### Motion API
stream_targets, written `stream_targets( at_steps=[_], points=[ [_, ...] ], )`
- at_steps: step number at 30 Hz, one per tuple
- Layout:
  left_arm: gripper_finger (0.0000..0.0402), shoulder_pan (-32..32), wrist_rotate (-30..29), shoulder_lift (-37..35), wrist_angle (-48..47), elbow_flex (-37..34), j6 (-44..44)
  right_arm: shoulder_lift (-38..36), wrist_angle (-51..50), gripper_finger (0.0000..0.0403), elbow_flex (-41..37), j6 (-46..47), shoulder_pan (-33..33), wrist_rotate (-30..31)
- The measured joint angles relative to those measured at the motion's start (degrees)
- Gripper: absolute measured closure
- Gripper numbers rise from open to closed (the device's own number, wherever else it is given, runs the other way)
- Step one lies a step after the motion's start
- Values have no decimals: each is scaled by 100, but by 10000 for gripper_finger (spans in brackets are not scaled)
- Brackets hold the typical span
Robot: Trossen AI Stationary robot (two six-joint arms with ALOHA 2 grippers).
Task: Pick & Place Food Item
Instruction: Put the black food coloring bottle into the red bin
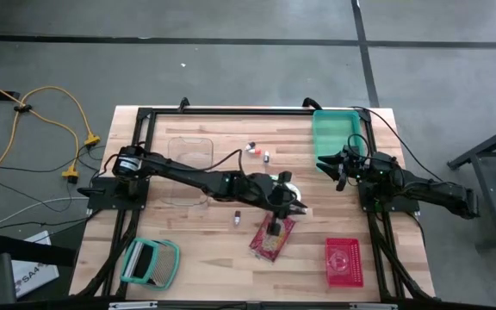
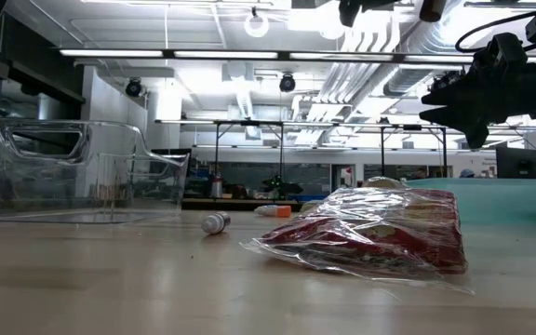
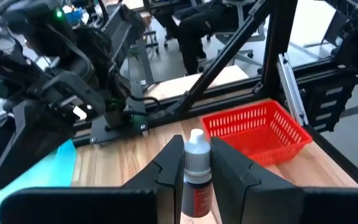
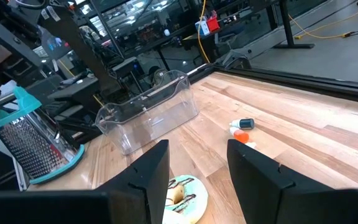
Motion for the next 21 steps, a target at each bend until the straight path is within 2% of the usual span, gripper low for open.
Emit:
stream_targets(
  at_steps=[21],
  points=[
    [348, 3, 2, 0, 273, 0, -9, 0, 4, 252, 0, 0, 0, 9]
  ],
)
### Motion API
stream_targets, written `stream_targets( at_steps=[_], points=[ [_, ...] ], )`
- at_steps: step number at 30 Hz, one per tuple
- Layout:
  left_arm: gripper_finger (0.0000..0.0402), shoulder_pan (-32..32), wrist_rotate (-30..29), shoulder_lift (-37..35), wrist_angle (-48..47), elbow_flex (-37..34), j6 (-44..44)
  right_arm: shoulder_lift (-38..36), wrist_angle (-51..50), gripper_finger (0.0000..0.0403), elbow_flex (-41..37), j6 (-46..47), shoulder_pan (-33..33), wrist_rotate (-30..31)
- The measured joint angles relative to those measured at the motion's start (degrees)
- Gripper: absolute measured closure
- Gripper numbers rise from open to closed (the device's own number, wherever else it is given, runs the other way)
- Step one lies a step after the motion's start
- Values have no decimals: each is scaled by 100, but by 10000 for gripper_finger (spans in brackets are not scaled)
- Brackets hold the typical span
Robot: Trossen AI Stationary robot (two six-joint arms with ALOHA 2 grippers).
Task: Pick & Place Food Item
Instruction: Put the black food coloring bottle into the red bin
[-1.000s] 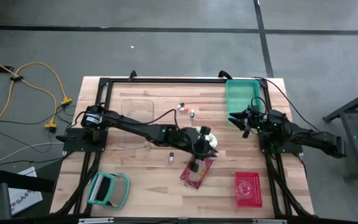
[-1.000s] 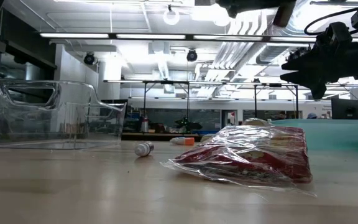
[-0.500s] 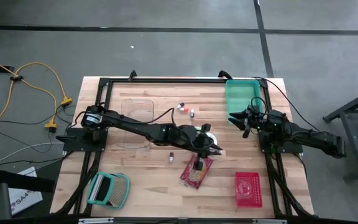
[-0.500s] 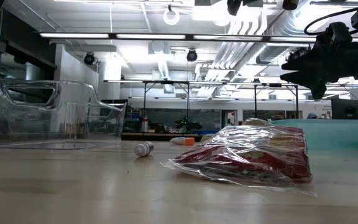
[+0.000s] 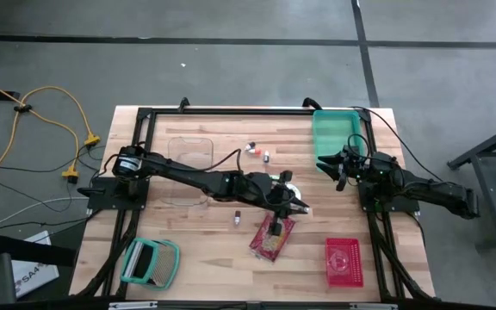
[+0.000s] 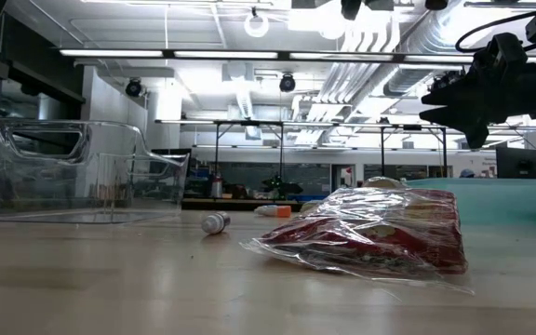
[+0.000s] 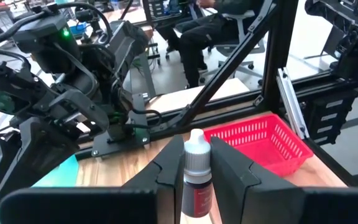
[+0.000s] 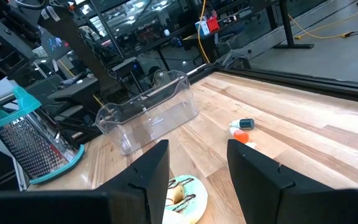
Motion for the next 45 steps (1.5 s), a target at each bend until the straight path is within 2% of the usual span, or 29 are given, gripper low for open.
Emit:
stream_targets(
  at_steps=[6, 10, 14, 21, 25, 31, 38, 45],
  points=[
    [348, 0, 2, 0, 207, 0, -3, 0, 17, 252, 0, 30, -1, -91],
    [348, 0, 2, 4, 318, 0, -153, 0, 106, 252, 0, -242, 0, -896],
    [348, 0, 2, 4, 355, 0, -243, 0, 253, 252, 0, -1030, 147, -1753],
    [348, 0, 2, 4, 354, 0, -374, 2, 350, 252, 0, -1756, 734, -1801],
    [348, 0, 1, 4, 354, 0, -474, 3, 561, 252, 0, -1798, 1190, -1518],
    [348, 0, 0, 4, 363, 0, -474, 190, 1049, 252, 0, -1951, 2030, -772],
    [348, 0, 0, 4, 423, 0, -474, 731, 1327, 252, 0, -1963, 2964, 151],
    [348, 0, 0, 4, 478, 0, -474, 1451, 2220, 252, 0, -2101, 3681, 732]
  ],
)
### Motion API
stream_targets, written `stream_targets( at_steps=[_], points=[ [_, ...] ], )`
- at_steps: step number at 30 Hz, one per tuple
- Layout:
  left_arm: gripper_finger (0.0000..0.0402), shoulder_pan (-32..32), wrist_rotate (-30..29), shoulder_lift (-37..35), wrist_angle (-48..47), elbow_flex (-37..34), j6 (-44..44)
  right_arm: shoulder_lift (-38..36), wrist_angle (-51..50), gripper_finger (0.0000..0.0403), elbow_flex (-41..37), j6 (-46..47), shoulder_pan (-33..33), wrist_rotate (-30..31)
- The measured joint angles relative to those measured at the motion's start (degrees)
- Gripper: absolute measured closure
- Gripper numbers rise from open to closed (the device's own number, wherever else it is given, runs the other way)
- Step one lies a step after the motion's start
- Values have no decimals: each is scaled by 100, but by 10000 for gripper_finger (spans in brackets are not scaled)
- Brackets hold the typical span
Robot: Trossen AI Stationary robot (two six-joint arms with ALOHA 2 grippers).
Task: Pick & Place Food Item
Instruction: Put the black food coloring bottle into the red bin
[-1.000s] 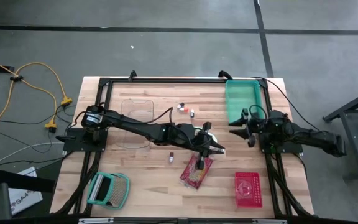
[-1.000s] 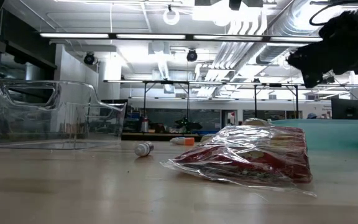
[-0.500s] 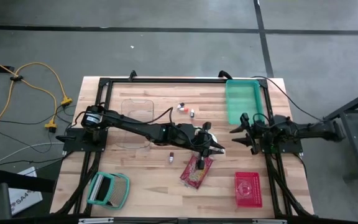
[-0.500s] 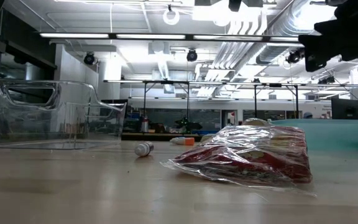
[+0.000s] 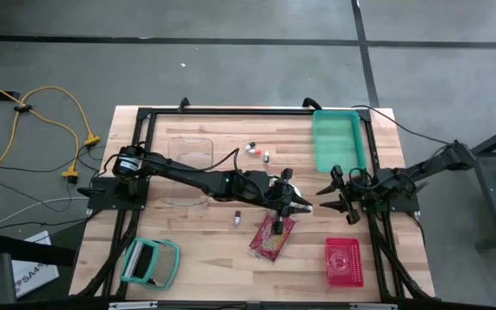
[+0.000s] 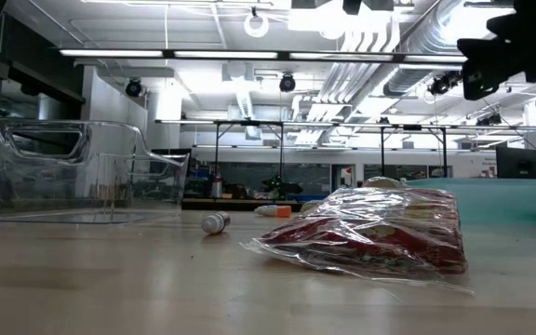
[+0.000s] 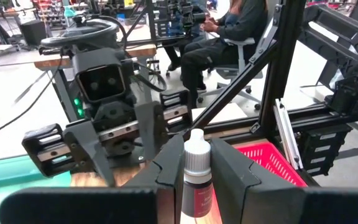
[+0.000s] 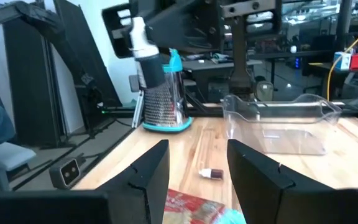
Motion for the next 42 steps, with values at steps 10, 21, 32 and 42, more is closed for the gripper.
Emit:
stream_targets(
  at_steps=[10, 21, 32, 42],
  points=[
    [348, 0, 0, 0, -2, 0, -3, 1146, 1011, 252, 9, -307, 616, 778],
    [348, 0, 0, 0, -1, 0, -37, 2261, 1317, 252, 543, -653, 883, 1433],
    [348, 0, 0, 0, 18, 0, -22, 2961, 1593, 252, 875, -608, 881, 1556],
    [348, 0, 0, 0, 20, 0, 37, 3144, 1599, 252, 1094, -749, 881, 1558]
  ],
)
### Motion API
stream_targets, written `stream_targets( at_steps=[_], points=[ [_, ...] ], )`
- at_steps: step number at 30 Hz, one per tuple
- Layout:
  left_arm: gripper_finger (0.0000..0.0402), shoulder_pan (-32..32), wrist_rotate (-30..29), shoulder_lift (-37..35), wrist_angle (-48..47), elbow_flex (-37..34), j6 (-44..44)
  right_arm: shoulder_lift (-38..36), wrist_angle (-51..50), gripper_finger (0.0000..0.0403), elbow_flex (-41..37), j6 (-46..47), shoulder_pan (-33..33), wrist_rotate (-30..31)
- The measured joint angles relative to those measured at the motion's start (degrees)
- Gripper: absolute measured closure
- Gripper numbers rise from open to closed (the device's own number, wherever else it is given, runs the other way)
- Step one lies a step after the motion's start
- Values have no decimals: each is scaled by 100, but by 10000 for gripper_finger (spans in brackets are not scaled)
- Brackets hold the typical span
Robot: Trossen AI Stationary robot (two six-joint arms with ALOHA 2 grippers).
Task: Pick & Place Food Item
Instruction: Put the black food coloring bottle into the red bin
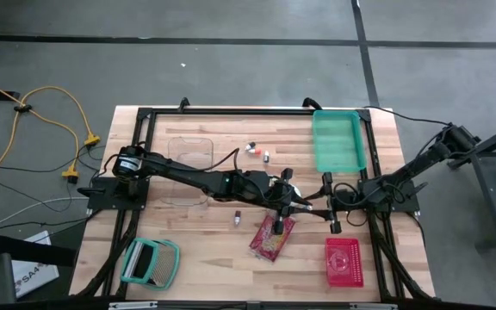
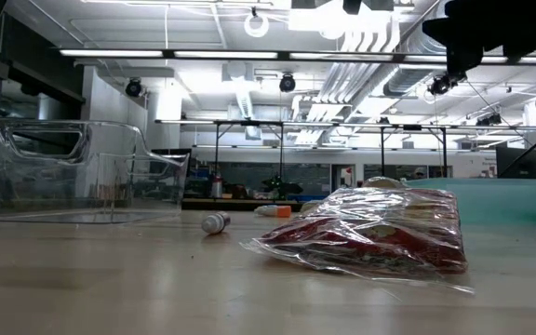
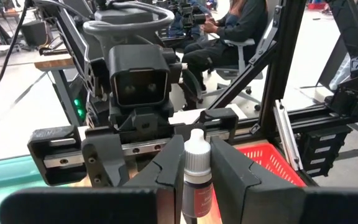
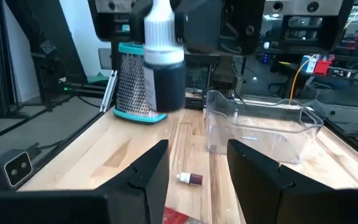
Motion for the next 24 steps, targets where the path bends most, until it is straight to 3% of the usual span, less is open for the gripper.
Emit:
stream_targets(
  at_steps=[24],
  points=[
    [348, 127, -7, 0, 81, 0, 140, 0, 388, 252, 17, 0, 0, -211]
  ],
)
